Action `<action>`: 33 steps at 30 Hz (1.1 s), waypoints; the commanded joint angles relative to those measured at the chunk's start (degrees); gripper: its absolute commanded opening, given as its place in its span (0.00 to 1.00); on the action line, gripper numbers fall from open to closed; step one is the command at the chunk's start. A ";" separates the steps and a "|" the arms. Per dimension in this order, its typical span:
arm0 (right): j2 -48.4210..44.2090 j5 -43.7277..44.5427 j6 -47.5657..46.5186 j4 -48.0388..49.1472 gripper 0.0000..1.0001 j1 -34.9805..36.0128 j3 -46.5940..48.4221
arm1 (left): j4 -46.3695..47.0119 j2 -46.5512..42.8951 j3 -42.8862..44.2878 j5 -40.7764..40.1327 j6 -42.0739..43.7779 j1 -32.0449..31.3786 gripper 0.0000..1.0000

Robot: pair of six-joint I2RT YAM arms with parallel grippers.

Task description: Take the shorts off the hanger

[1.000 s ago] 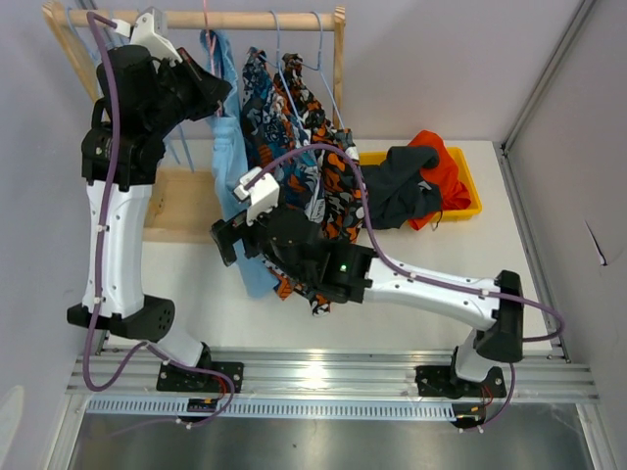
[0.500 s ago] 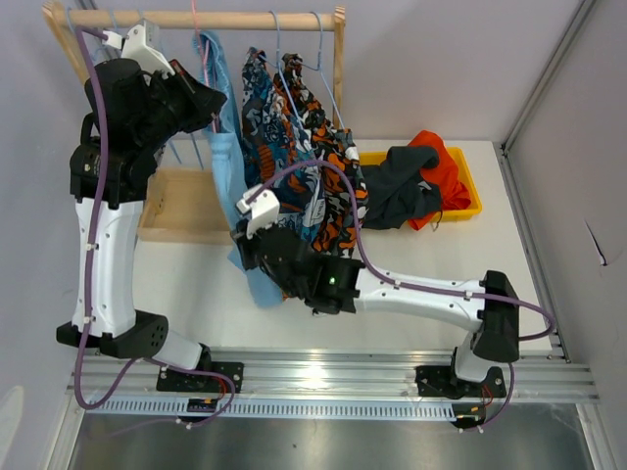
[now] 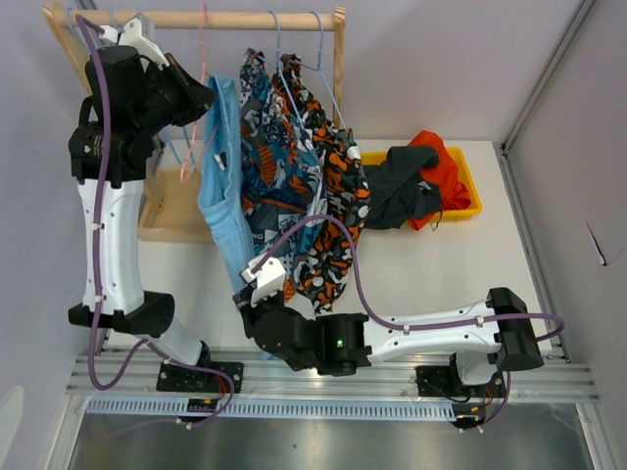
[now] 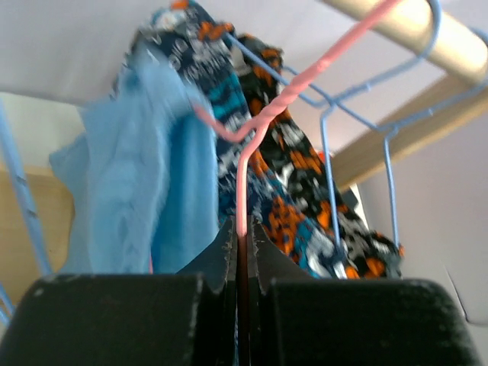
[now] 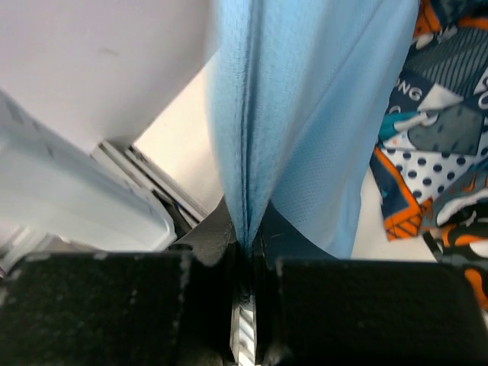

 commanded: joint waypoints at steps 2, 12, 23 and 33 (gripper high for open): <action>0.76 0.13 3.59 -3.57 0.00 2.28 -0.88 | 12.99 -0.18 1.64 -2.52 1.94 1.90 0.00; 2.78 -6.36 -6.32 0.75 0.00 -6.92 4.63 | 10.62 -12.10 -14.92 3.79 0.81 2.87 0.00; 18.15 -19.29 -15.66 -8.38 0.00 -27.86 33.30 | -1.14 -30.60 -34.86 5.14 1.94 2.52 0.00; -1.75 -11.23 -3.63 4.35 0.00 -14.17 -4.02 | -1.85 -20.95 -16.24 -2.17 3.62 1.55 0.00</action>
